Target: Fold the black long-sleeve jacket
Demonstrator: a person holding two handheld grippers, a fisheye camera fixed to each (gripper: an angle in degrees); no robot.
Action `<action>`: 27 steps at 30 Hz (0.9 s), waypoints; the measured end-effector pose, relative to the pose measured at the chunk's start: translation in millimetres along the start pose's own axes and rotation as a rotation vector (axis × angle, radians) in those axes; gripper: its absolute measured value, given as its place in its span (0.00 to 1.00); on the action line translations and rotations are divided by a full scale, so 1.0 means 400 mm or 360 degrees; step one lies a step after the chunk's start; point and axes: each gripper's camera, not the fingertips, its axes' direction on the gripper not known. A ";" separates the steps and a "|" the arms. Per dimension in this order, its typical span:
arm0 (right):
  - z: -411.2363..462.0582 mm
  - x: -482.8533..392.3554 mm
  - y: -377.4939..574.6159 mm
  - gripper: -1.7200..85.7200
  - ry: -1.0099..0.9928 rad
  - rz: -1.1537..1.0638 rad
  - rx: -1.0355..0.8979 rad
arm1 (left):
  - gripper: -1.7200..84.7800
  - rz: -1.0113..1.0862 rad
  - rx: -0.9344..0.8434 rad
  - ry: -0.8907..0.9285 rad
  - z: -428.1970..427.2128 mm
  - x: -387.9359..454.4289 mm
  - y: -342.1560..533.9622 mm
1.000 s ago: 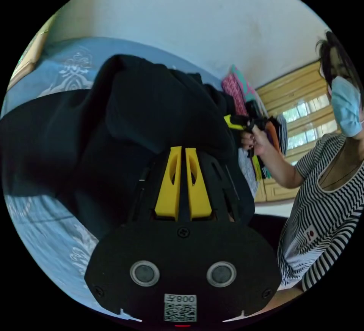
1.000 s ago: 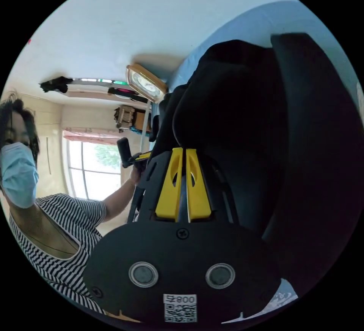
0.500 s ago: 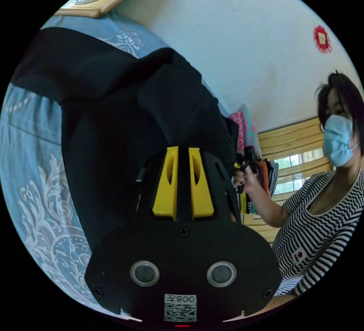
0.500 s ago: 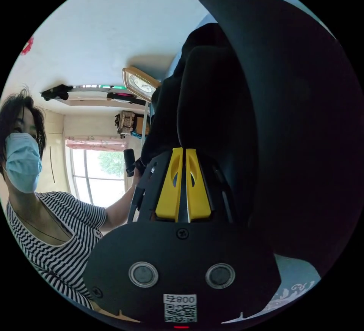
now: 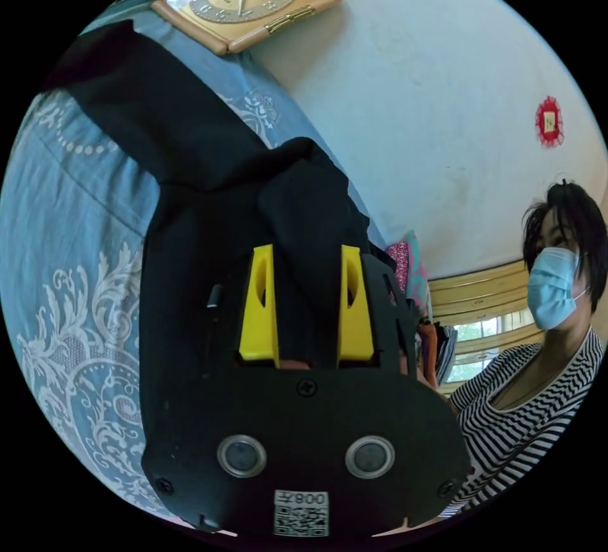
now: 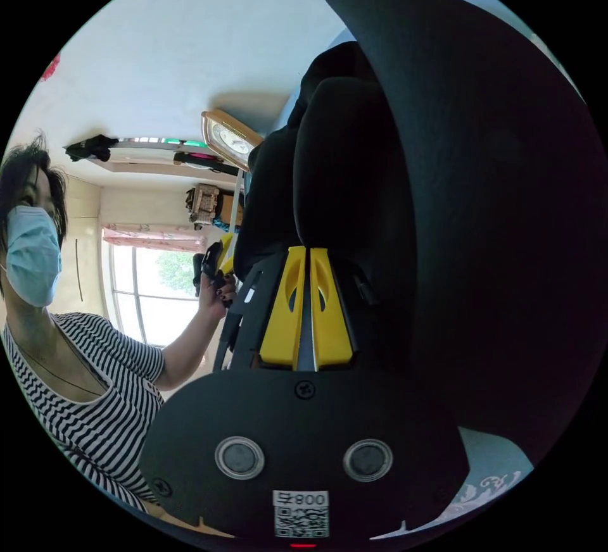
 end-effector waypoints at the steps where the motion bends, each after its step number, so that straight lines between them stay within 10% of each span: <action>1: 0.005 -0.001 0.007 0.03 0.0007 -0.0005 0.0002 | 0.20 0.0055 -0.0058 -0.0028 0.021 0.006 -0.011; 13: 0.008 -0.051 0.074 0.03 0.0003 -0.0123 0.0017 | 0.04 0.0075 -0.0099 -0.0035 0.144 -0.035 -0.038; 27: -0.119 -0.065 0.216 0.03 0.0097 -0.0029 0.0051 | 0.10 -0.0250 0.0048 0.0323 0.133 -0.127 0.135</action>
